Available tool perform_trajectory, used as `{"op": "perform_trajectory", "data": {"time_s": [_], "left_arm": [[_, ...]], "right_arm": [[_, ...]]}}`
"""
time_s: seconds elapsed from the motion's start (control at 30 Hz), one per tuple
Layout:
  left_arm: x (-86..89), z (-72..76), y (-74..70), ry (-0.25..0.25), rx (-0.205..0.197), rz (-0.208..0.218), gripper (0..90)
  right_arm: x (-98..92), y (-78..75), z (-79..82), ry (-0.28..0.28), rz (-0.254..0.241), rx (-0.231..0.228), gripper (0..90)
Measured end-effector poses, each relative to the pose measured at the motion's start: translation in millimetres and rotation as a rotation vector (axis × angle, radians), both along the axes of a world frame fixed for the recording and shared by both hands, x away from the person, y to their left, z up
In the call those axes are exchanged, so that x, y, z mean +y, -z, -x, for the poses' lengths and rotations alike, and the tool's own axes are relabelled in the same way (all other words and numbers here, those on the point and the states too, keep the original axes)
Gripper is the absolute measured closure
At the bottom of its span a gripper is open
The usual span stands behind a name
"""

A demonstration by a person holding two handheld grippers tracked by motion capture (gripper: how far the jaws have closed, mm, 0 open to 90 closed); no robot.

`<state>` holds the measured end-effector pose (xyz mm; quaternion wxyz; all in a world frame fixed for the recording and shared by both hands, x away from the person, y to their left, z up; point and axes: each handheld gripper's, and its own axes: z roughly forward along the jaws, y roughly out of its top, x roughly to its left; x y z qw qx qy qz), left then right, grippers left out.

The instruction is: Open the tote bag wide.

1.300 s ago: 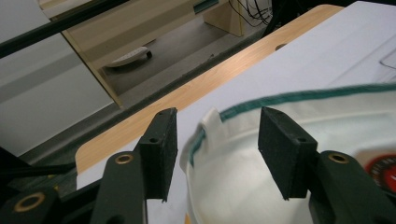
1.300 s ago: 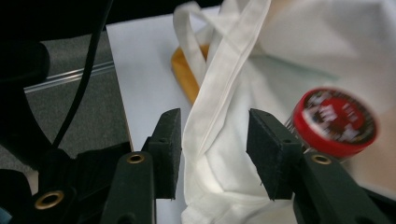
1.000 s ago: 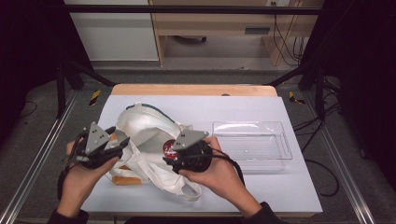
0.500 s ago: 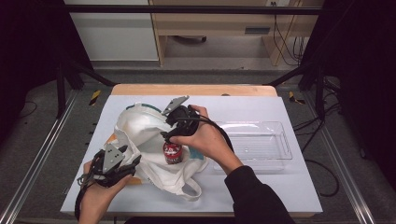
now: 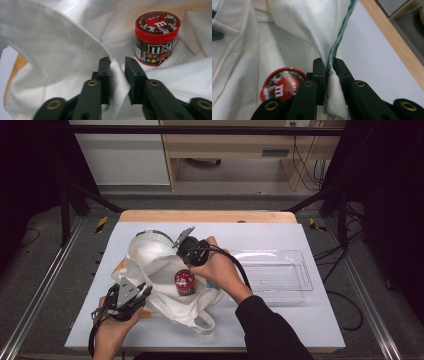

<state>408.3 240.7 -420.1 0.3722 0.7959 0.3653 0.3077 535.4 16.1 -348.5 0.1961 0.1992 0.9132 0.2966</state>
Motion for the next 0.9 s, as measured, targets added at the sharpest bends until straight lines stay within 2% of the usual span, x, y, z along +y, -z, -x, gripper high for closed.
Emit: {"op": "perform_trajectory", "data": {"time_s": [0.03,0.07,0.1,0.13,0.23,0.27,0.37,0.4,0.47,0.57,0.77,0.9], "left_arm": [[0.0,0.0,0.0,0.0,0.0,0.0,81.6],[2.7,3.5,-2.2,0.005,0.007,0.0,82.6],[2.7,3.5,-2.2,0.005,0.007,0.0,83.0],[7.0,8.9,-6.5,-0.002,-0.005,0.008,83.2],[11.0,15.1,-11.4,-0.003,-0.02,0.006,83.5],[13.3,19.9,-15.0,0.004,-0.04,-0.004,83.6],[15.4,26.3,-17.4,0.0,-0.034,-0.002,83.8],[17.8,30.6,-18.2,0.011,-0.047,-0.019,83.8],[18.8,32.7,-17.4,0.015,-0.043,-0.021,83.8],[21.1,36.2,-10.3,0.019,-0.002,-0.042,84.0],[27.1,38.8,-2.0,0.033,0.03,-0.061,84.2],[30.2,41.3,3.7,0.041,0.048,-0.073,84.3]], "right_arm": [[0.0,0.0,0.0,0.0,0.0,0.0,82.5],[-6.6,-2.7,-6.0,0.023,-0.03,-0.002,83.1],[-6.6,-2.7,-6.0,0.023,-0.03,-0.002,83.1],[-14.5,-6.1,-13.2,0.051,-0.067,-0.001,83.3],[-22.0,-10.3,-19.3,0.073,-0.086,0.002,83.4],[-28.9,-15.2,-24.2,0.09,-0.099,0.006,83.5],[-35.0,-20.4,-27.9,0.107,-0.111,0.002,83.6],[-39.9,-23.5,-30.9,0.121,-0.12,-0.004,83.7],[-42.0,-23.6,-32.5,0.128,-0.121,-0.004,83.7],[-48.9,-16.3,-43.3,0.155,-0.107,0.01,83.8],[-50.0,-2.3,-59.8,0.182,-0.083,0.037,83.7],[-58.1,4.5,-69.3,0.21,-0.069,0.055,83.7]]}}
